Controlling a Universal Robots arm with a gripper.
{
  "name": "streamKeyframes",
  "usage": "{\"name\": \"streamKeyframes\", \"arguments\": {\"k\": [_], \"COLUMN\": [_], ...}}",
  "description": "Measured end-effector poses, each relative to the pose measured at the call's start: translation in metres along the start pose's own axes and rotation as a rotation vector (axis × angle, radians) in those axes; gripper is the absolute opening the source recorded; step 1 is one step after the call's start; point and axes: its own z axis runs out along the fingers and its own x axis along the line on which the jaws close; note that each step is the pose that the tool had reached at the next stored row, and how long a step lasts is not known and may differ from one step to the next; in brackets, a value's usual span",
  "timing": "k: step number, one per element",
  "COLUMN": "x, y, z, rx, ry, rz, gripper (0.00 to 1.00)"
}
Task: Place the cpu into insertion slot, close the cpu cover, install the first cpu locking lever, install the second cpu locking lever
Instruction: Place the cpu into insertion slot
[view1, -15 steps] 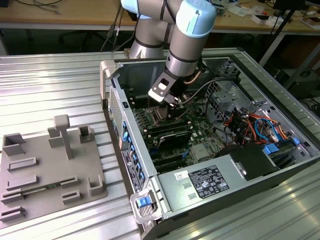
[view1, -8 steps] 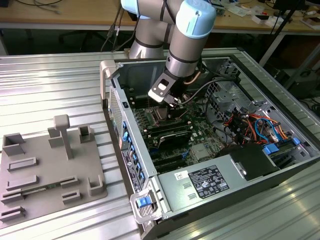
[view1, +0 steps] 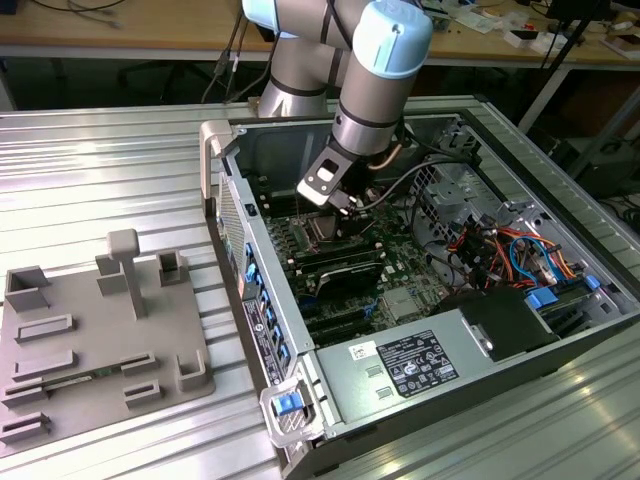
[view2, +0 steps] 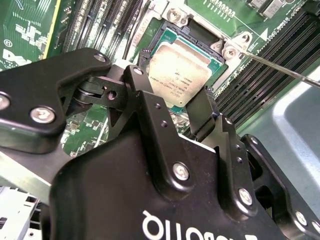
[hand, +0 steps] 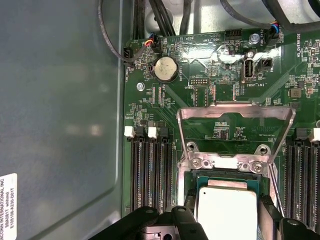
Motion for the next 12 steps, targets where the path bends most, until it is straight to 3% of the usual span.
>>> {"name": "streamKeyframes", "arguments": {"k": [12], "x": [-0.0001], "y": [0.0007], "z": [0.0037], "rx": [0.0005], "ry": [-0.0001], "rz": [0.000], "gripper": [0.55]}}
